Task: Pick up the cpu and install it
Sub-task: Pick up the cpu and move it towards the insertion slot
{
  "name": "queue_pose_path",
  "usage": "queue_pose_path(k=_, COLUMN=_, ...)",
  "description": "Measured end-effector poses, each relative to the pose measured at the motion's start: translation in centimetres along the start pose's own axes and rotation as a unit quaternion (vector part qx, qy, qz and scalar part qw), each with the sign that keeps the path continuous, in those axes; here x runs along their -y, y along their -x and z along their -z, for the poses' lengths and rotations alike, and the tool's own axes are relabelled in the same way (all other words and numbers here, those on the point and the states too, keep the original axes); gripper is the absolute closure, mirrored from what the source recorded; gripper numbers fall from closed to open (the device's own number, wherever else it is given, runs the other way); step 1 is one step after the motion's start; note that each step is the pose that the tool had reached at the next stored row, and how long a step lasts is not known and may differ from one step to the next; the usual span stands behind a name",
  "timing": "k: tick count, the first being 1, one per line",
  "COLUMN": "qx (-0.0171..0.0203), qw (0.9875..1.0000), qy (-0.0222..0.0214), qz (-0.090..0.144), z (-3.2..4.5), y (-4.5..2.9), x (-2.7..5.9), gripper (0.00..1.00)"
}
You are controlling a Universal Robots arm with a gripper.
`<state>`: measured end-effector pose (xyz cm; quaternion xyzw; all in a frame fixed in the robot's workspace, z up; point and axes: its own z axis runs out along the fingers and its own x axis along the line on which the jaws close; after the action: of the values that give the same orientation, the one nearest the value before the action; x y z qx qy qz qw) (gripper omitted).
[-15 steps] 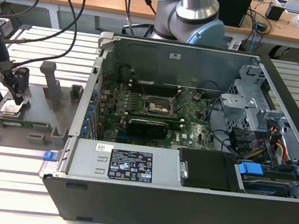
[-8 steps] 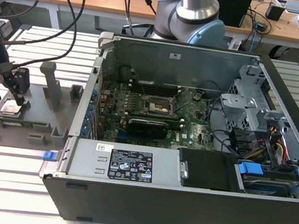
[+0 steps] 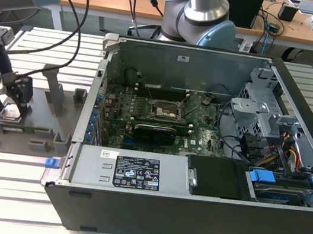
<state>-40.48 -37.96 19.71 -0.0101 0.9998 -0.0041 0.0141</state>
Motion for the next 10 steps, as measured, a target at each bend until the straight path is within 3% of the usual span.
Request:
queue_pose_path(k=2, qx=0.0000, qw=1.0000, qy=0.0000, qz=0.001, z=-0.26, y=-0.01, x=0.00, gripper=0.38)
queue_pose_path(k=5, qx=0.0001, qw=1.0000, qy=0.0041, qz=0.008, z=-0.63, y=-0.04, x=-0.02, gripper=0.38)
queue_pose_path(k=10, qx=0.0001, qw=1.0000, qy=0.0043, qz=0.009, z=-0.68, y=-0.04, x=-0.02, gripper=0.40)
